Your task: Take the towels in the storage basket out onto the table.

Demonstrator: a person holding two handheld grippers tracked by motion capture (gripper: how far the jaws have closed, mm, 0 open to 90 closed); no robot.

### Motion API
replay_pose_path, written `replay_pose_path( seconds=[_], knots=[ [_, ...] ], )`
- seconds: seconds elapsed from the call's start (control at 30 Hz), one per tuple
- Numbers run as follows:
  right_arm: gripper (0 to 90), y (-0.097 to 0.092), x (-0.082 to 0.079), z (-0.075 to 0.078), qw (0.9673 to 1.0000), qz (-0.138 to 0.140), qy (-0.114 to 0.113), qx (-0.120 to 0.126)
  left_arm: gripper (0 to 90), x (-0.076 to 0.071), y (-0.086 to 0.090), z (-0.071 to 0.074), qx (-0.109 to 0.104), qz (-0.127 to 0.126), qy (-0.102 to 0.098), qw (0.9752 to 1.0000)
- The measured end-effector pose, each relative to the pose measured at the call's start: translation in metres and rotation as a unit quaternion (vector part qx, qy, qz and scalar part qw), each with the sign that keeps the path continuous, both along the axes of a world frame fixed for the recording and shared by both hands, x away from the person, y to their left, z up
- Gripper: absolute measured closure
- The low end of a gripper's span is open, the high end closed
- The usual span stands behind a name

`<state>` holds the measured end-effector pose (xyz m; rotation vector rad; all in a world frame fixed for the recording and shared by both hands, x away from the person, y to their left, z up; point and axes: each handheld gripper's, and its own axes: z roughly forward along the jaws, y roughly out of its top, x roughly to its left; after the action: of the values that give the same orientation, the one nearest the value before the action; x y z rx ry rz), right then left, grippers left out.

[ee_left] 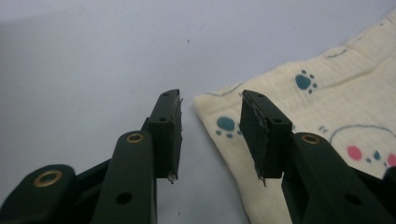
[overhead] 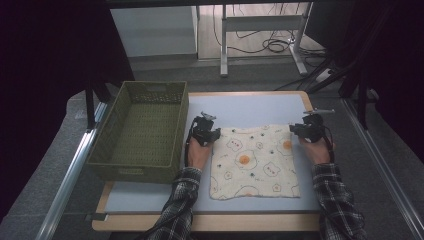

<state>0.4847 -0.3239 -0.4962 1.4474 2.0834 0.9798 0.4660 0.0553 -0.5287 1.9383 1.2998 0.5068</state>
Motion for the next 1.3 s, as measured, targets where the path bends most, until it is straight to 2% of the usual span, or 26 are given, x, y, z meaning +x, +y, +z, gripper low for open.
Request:
replay_pose_path(
  seconds=[0.1,0.3,0.43,0.53,0.67,0.73,0.83,0.9,0.97,1.0,1.3],
  knots=[
    [68.0,0.004,0.008,-0.001,1.0,0.001,0.001,0.001,57.3,0.007,-0.001,0.0,-0.003,-0.003,0.008,1.0],
    [66.8,0.013,0.02,-0.009,0.9999,0.001,0.008,-0.014,54.6,0.014,-0.003,-0.009,0.016,0.004,0.012,0.9998],
    [65.7,0.016,0.023,-0.017,0.9996,0.007,0.014,-0.021,52.9,0.015,-0.002,-0.011,0.008,0.003,0.008,0.9999],
    [66.9,0.018,0.023,-0.021,0.9995,0.003,0.015,-0.026,58.5,0.014,-0.002,-0.011,0.005,-0.005,0.009,0.9999],
    [86.1,0.019,0.02,-0.02,0.9996,0.001,0.024,-0.018,74.6,0.013,-0.004,-0.011,-0.003,-0.019,0.012,0.9997],
    [88.4,0.02,0.018,-0.02,0.9995,0.002,0.025,-0.021,82.7,0.011,-0.007,-0.011,0.001,-0.023,0.01,0.9997],
    [88.8,0.023,0.014,-0.018,0.9992,0.008,0.024,-0.031,87.6,0.009,-0.009,-0.01,0.009,-0.022,0.005,0.9997],
    [88.8,0.022,0.011,-0.016,0.9992,0.011,0.02,-0.032,88.2,0.008,-0.008,-0.008,0.01,-0.02,0.004,0.9997],
    [88.9,0.019,0.008,-0.011,0.9994,0.011,0.012,-0.03,88.2,0.005,-0.004,-0.004,0.002,-0.018,-0.003,0.9998],
    [88.9,0.017,0.006,-0.008,0.9995,0.012,0.008,-0.028,88.2,0.004,-0.002,0.0,-0.005,-0.018,-0.008,0.9998],
    [89.0,0.017,-0.013,0.019,0.9988,0.033,-0.023,-0.025,88.2,-0.017,0.003,0.028,-0.01,-0.038,-0.05,0.998]
  ],
)
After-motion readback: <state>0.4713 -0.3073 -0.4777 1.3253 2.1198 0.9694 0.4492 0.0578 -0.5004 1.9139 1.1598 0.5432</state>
